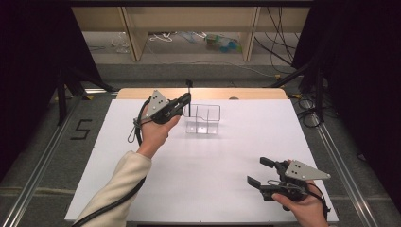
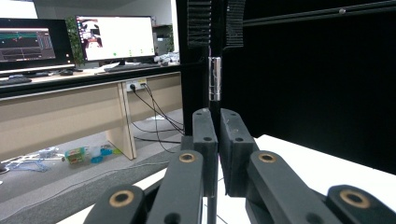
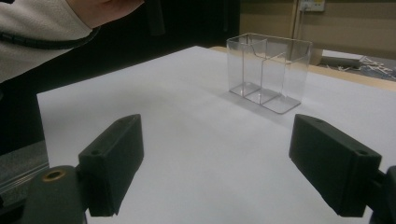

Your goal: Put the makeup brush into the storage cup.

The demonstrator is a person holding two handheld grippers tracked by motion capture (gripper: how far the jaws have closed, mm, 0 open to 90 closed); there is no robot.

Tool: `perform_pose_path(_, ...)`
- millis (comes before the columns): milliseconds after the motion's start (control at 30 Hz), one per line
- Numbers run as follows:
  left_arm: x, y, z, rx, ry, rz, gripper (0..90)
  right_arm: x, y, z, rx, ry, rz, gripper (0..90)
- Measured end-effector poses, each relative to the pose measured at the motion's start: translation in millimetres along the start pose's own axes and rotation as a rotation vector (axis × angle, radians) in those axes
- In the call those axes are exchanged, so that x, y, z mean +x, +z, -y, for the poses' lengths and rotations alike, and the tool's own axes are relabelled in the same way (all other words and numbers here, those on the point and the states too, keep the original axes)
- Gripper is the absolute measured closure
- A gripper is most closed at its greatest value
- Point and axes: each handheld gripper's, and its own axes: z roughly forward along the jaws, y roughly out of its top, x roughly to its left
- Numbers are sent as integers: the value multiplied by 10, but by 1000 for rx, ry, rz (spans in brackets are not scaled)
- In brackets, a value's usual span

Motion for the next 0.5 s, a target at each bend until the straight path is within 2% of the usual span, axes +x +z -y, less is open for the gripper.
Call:
perform_pose_path(100, 0, -1, -4, -3, -1, -1, 861, -3, -6, -1, 14, 1, -5, 190)
perform_pose_path(133, 3, -1, -6, -2, 0, -1, 860, -15, 3, -1, -3, -20, -1, 189)
perform_pose_path(167, 7, 3, -5, -9, -1, 1, 861, 0, -4, -1, 9, 0, -3, 190)
perform_pose_path(200, 10, 2, -5, -9, -1, -1, 861, -15, 0, 0, -3, -20, 1, 189)
perform_pose_path(233, 10, 2, -5, -9, -1, -1, 861, -15, 0, 0, -3, -20, 1, 189)
perform_pose_path(267, 11, 2, -6, -9, -1, -1, 861, -3, -8, 1, 11, 0, -3, 189)
perform_pose_path(433, -1, 10, -8, -6, -2, 1, 861, 3, -7, 4, 9, 3, -2, 189)
perform_pose_path(500, -3, 23, 3, -9, 1, 4, 861, 0, -22, -3, 29, 4, -8, 188)
